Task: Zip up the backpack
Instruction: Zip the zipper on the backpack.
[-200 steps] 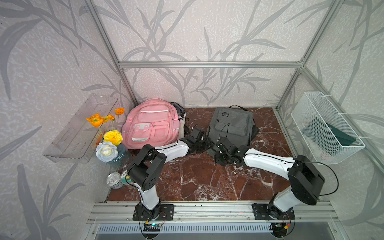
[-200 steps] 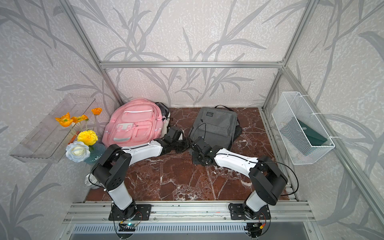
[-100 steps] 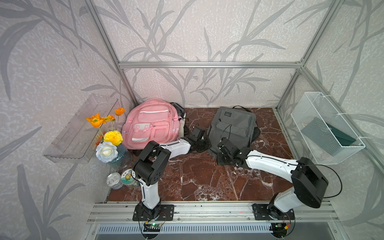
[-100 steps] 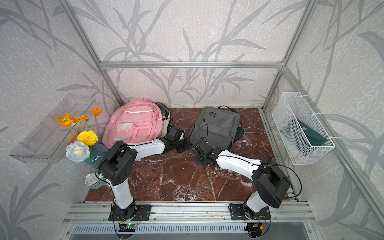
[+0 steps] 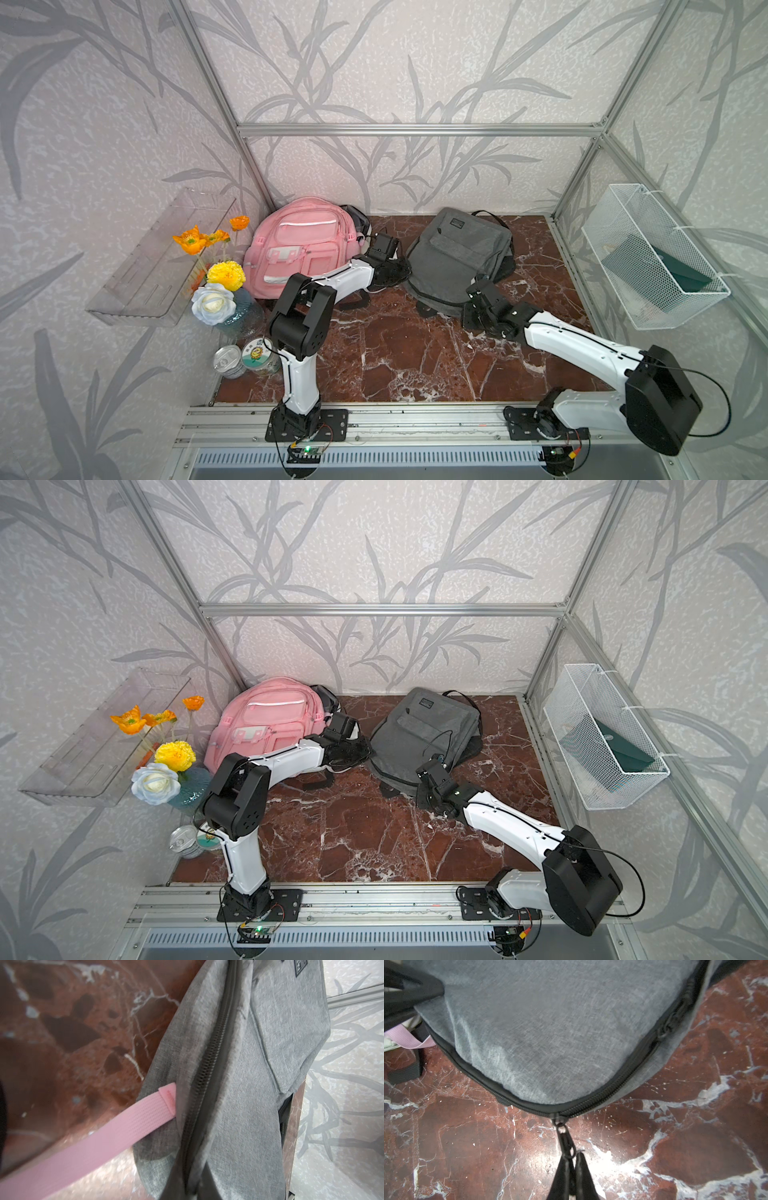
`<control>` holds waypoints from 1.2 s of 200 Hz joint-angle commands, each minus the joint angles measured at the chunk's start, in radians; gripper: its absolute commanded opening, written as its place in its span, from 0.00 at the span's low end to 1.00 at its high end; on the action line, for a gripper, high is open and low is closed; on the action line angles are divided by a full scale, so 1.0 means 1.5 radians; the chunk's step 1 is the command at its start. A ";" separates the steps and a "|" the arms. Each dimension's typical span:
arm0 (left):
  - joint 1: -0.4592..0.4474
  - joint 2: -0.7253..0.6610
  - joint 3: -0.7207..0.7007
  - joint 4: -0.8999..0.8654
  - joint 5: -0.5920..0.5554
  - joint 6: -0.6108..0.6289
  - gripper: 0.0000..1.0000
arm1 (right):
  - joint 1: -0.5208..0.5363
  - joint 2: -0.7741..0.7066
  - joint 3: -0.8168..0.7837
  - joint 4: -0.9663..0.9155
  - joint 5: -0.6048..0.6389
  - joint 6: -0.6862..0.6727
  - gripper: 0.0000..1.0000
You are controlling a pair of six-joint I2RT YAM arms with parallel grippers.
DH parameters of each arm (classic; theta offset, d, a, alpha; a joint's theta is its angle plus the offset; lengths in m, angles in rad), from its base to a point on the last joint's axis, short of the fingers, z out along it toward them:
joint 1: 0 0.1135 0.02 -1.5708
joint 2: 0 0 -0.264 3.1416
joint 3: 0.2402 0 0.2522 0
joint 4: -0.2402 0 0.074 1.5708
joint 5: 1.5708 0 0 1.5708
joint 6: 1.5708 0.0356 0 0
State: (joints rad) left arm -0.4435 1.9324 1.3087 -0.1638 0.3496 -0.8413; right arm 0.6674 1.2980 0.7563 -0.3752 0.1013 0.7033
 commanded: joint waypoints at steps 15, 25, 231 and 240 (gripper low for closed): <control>-0.007 -0.030 0.008 0.004 -0.040 -0.002 0.49 | 0.006 0.058 0.034 0.011 -0.073 -0.004 0.00; -0.014 -0.060 -0.025 0.010 -0.046 -0.015 0.59 | 0.011 0.073 0.050 0.019 -0.077 -0.004 0.00; -0.078 -0.092 -0.164 0.097 -0.072 -0.082 0.15 | -0.007 0.081 0.048 -0.030 -0.013 -0.013 0.00; -0.077 -0.096 -0.165 0.094 -0.074 -0.080 0.12 | -0.025 0.078 0.041 -0.032 -0.019 -0.016 0.00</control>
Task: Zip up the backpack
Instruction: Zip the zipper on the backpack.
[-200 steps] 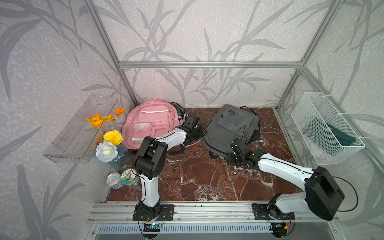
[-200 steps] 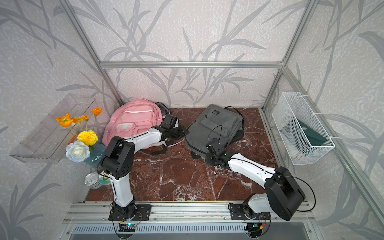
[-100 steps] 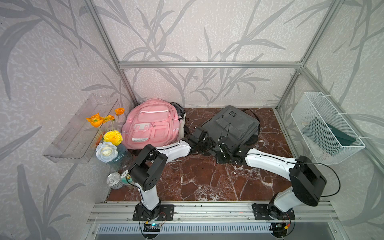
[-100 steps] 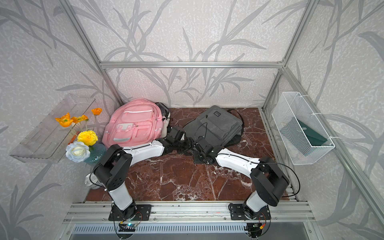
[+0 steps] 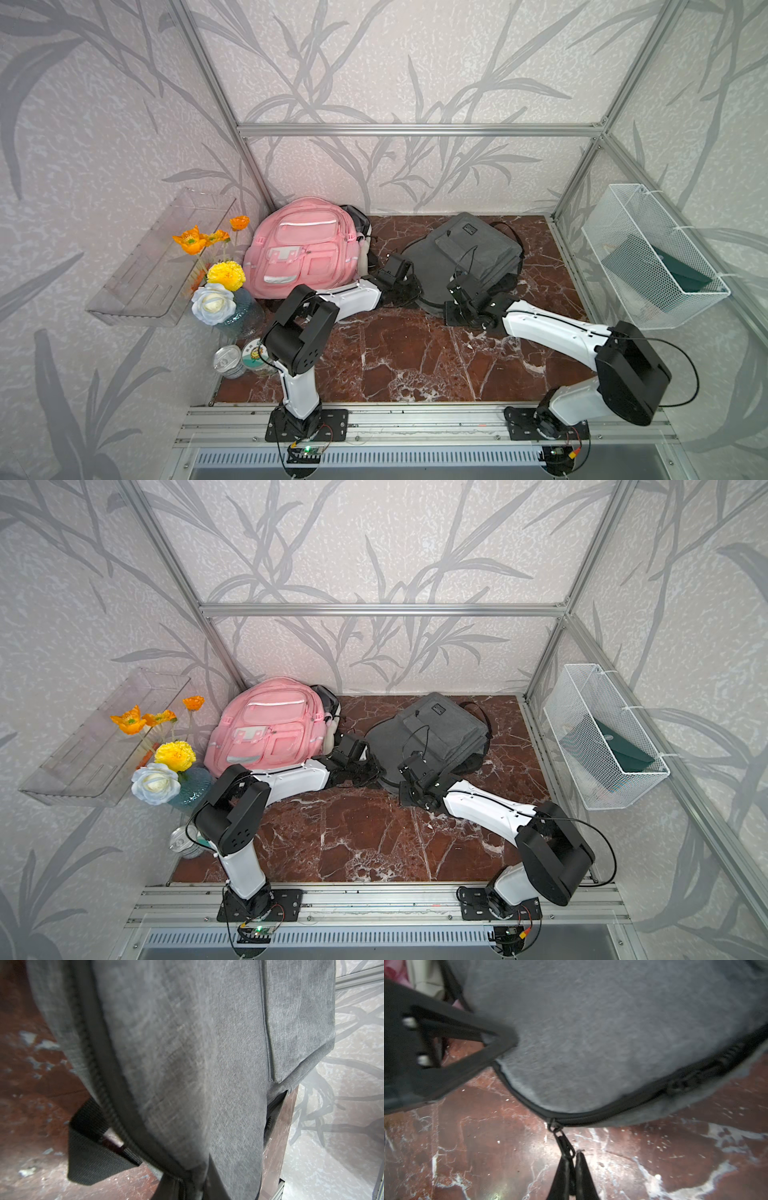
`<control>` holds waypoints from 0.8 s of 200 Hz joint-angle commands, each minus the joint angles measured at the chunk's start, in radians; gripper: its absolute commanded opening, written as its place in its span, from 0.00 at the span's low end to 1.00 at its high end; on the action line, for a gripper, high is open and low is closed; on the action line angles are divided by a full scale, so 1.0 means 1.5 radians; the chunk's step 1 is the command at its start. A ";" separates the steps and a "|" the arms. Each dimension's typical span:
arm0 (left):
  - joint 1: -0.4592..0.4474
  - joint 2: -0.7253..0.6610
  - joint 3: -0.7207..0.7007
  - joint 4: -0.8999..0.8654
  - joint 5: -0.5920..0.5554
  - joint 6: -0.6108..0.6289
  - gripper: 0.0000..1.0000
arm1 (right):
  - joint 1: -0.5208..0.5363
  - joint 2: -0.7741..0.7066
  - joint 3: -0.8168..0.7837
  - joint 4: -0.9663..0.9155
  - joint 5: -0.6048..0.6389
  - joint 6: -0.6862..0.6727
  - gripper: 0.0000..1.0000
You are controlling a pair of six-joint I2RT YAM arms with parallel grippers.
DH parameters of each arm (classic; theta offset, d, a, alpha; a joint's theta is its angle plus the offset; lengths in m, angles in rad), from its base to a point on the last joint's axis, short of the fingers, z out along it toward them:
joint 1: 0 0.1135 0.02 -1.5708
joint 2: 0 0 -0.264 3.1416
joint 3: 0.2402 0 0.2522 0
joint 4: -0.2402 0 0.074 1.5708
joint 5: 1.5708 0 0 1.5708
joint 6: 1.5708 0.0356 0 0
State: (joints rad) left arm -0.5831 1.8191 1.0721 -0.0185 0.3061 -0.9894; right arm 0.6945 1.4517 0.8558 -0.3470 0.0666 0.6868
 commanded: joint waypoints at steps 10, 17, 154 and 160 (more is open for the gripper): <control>0.019 -0.024 -0.009 -0.003 -0.048 0.020 0.11 | -0.060 -0.028 -0.031 -0.051 0.000 -0.007 0.00; 0.019 -0.026 -0.010 -0.002 -0.047 0.020 0.11 | -0.069 -0.030 -0.034 -0.049 -0.002 -0.009 0.00; 0.015 -0.028 0.004 -0.007 -0.017 0.042 0.05 | -0.136 -0.039 -0.024 -0.063 -0.023 -0.043 0.27; 0.012 -0.029 0.009 -0.013 -0.012 0.048 0.05 | -0.136 -0.052 -0.022 -0.066 -0.017 -0.054 0.36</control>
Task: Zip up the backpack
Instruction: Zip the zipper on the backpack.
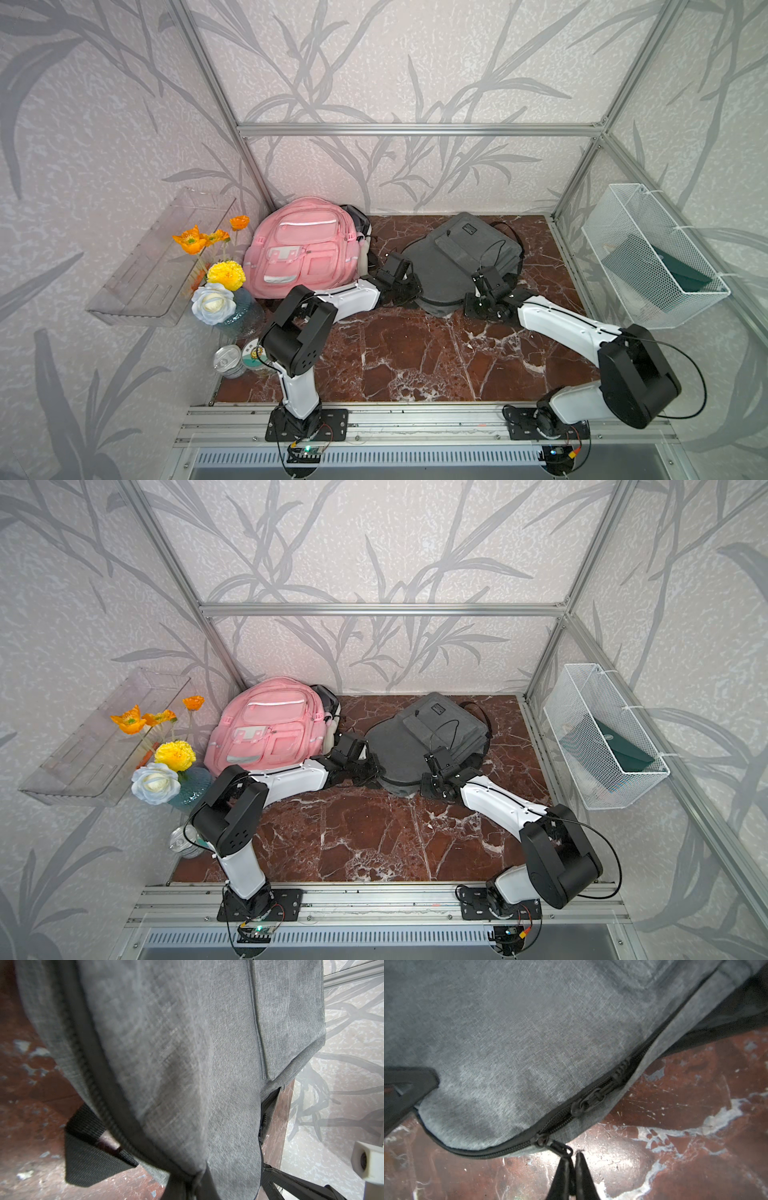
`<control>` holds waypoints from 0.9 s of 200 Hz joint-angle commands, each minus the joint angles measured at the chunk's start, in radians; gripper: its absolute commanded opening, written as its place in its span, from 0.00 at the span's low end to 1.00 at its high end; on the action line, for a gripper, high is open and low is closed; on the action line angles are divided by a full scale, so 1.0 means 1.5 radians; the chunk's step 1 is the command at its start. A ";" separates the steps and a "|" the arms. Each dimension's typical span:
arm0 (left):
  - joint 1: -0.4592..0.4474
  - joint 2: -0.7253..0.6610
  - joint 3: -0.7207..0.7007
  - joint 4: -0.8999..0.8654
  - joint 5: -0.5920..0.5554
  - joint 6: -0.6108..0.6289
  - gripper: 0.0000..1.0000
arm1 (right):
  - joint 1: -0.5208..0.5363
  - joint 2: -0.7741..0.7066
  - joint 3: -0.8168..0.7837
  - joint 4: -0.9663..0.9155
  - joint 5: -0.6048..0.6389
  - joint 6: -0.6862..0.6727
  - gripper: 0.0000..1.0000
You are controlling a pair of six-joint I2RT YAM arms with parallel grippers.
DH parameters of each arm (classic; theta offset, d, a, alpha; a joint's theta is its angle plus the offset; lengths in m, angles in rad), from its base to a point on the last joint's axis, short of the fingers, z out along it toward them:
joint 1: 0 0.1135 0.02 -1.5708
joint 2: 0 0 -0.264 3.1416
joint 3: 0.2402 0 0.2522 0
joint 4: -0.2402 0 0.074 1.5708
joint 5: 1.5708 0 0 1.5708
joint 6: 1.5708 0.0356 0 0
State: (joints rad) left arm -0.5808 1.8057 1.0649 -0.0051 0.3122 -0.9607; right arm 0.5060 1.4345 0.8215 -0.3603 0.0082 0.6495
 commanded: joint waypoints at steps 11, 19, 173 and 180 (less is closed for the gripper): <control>0.003 -0.022 0.023 -0.032 -0.009 0.041 0.05 | -0.011 -0.070 0.008 -0.071 0.050 -0.044 0.50; -0.005 -0.026 0.028 -0.041 -0.006 0.049 0.05 | -0.013 -0.088 0.011 -0.070 0.087 -0.056 0.58; -0.038 -0.126 0.051 -0.160 -0.012 0.134 0.03 | -0.186 0.396 0.439 -0.130 0.053 -0.046 0.70; -0.026 -0.118 0.059 -0.163 -0.009 0.132 0.03 | -0.188 0.380 0.405 -0.121 0.062 -0.043 0.70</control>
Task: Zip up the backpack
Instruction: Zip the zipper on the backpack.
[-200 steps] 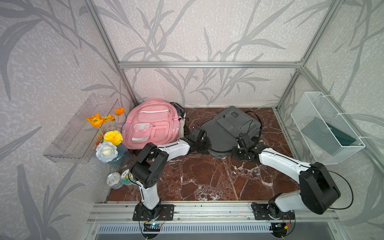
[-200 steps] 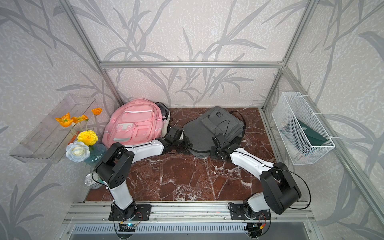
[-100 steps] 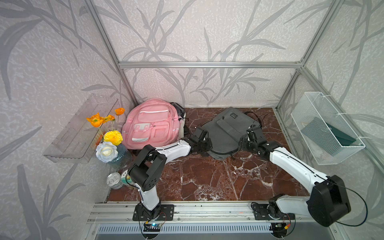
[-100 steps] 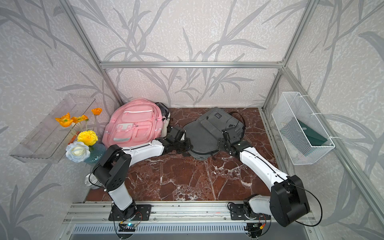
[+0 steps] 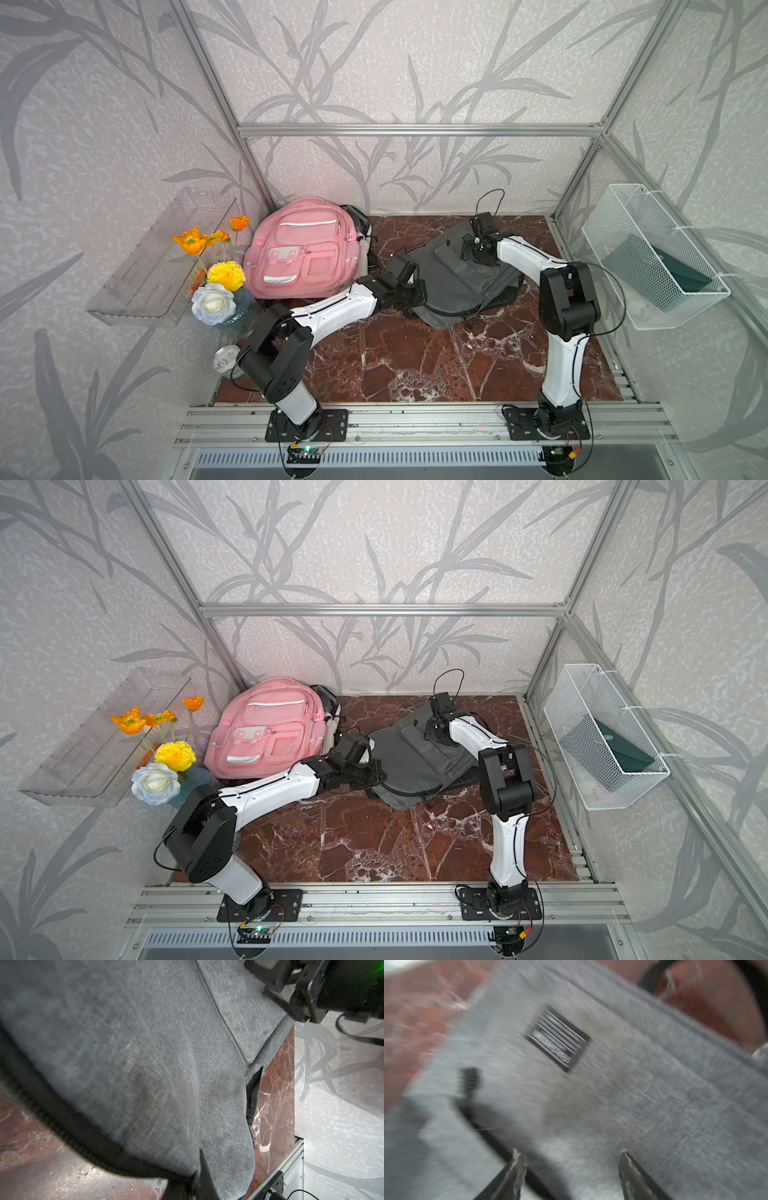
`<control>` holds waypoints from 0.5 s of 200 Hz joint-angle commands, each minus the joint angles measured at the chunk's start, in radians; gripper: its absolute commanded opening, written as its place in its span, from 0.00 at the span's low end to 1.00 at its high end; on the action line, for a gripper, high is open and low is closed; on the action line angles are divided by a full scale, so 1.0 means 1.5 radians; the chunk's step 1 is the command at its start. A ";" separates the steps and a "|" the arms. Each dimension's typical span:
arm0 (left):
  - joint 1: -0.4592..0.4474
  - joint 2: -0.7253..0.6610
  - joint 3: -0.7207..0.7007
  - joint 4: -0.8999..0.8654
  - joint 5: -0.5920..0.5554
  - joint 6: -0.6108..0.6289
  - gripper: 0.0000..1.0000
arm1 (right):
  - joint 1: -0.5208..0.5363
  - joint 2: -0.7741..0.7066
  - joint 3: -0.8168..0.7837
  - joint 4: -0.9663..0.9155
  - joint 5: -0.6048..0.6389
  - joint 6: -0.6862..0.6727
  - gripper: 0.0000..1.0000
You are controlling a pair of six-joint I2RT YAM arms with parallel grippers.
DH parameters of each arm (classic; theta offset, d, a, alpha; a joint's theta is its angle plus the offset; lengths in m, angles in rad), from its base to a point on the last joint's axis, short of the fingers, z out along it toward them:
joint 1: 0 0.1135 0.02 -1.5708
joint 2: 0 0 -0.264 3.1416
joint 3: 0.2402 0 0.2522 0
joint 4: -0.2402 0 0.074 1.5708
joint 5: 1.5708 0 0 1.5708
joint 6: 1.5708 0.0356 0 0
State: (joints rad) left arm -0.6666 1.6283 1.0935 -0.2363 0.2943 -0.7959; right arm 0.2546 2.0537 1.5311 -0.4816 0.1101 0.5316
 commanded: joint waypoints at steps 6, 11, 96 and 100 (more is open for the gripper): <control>0.042 0.008 0.050 -0.013 0.003 0.023 0.03 | -0.018 -0.048 -0.093 -0.033 0.001 0.036 0.70; 0.051 0.014 0.058 -0.018 0.003 0.024 0.03 | -0.020 -0.060 -0.117 -0.031 0.004 0.039 0.70; 0.114 0.409 0.558 -0.117 0.075 0.080 0.07 | 0.015 -0.383 -0.517 0.046 -0.048 0.084 0.70; 0.114 0.433 0.591 -0.123 0.082 0.081 0.08 | 0.018 -0.397 -0.521 0.045 -0.054 0.077 0.70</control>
State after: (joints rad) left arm -0.5095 2.1159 1.7447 -0.4042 0.3798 -0.6971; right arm 0.2668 1.5448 0.8459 -0.3172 0.0875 0.6266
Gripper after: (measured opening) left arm 0.068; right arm 0.698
